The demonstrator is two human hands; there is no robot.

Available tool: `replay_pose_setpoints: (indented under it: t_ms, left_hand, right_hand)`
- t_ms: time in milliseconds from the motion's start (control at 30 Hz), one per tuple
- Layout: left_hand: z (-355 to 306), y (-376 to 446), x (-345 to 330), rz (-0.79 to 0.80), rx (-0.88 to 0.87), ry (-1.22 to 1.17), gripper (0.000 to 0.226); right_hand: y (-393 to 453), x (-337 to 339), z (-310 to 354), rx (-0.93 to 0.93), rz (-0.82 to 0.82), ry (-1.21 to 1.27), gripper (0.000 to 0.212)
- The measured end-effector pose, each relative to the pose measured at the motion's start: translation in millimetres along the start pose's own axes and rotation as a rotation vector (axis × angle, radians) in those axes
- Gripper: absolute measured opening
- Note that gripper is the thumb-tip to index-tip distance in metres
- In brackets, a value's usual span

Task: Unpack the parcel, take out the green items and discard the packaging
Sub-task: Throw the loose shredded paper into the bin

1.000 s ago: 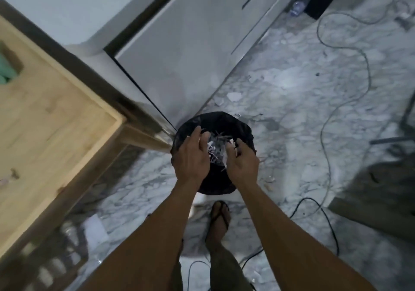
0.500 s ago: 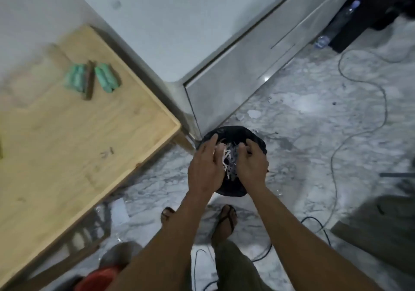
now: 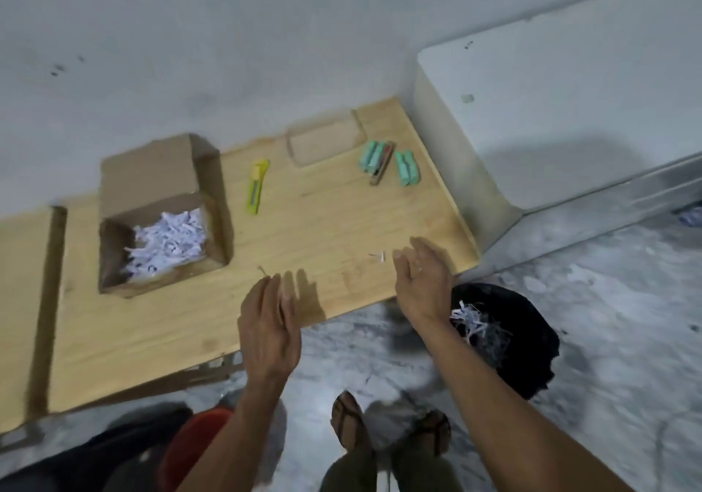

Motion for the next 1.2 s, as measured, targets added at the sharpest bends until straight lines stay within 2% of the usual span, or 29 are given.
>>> replay_pose_setpoints:
  t_ms: [100,200,333,433,533,600,667,733,833,900,1033,1200]
  left_hand:
    - [51,8,8,-0.009,-0.041,0.111,0.041]
    - [81,20,-1,0.047,-0.129,0.176,0.035]
    - [98,29,-8,0.046,-0.021,0.232,0.042]
    - [94,29,-8,0.052,0.044,0.234,0.054]
    - [97,29,-10,0.067,0.105,0.224,0.065]
    - [102,30,-14,0.074,0.141,0.233,0.063]
    - [105,30,-18,0.078,0.152,0.251,0.058]
    - [109,30,-20,0.090,0.166,0.257,0.056]
    - [109,31,-20,0.098,0.172,0.258,0.058]
    - [108,31,-20,0.104,0.168,0.254,0.060]
    - [108,30,-20,0.089,0.164,0.289,0.055]
    - [105,30,-19,0.112,0.164,0.268,0.060]
  right_hand:
    - [9,-31,-3,0.006,0.015,-0.147,0.051]
    - [15,-47,-10,0.041,-0.048,-0.283,0.052]
    - [21,-55,-10,0.171,-0.156,-0.296,0.020]
    - [24,-61,-15,0.200,-0.193,-0.383,0.016]
    - [26,-80,-3,0.190,-0.114,-0.412,0.022]
    - [24,-105,18,0.206,-0.017,-0.405,0.022]
    - [17,-130,45,0.316,0.027,-0.414,0.026]
    - [15,-149,55,0.327,0.072,-0.380,0.024]
    - [16,-151,57,0.286,0.039,-0.311,0.017]
    - [17,-144,57,0.271,0.025,-0.273,0.023]
    - [11,-151,52,0.295,0.099,-0.282,0.041]
    - [9,-157,50,0.372,0.022,-0.273,0.019]
Point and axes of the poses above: each hand's wrist, its own y-axis towards the middle knuckle, its own x-axis out of the back of the hand, z = x × y, the point moved 8 cm from there along y, towards the middle knuckle, and after that the axes turned 7 degrees about z, right-handed, at the moved point
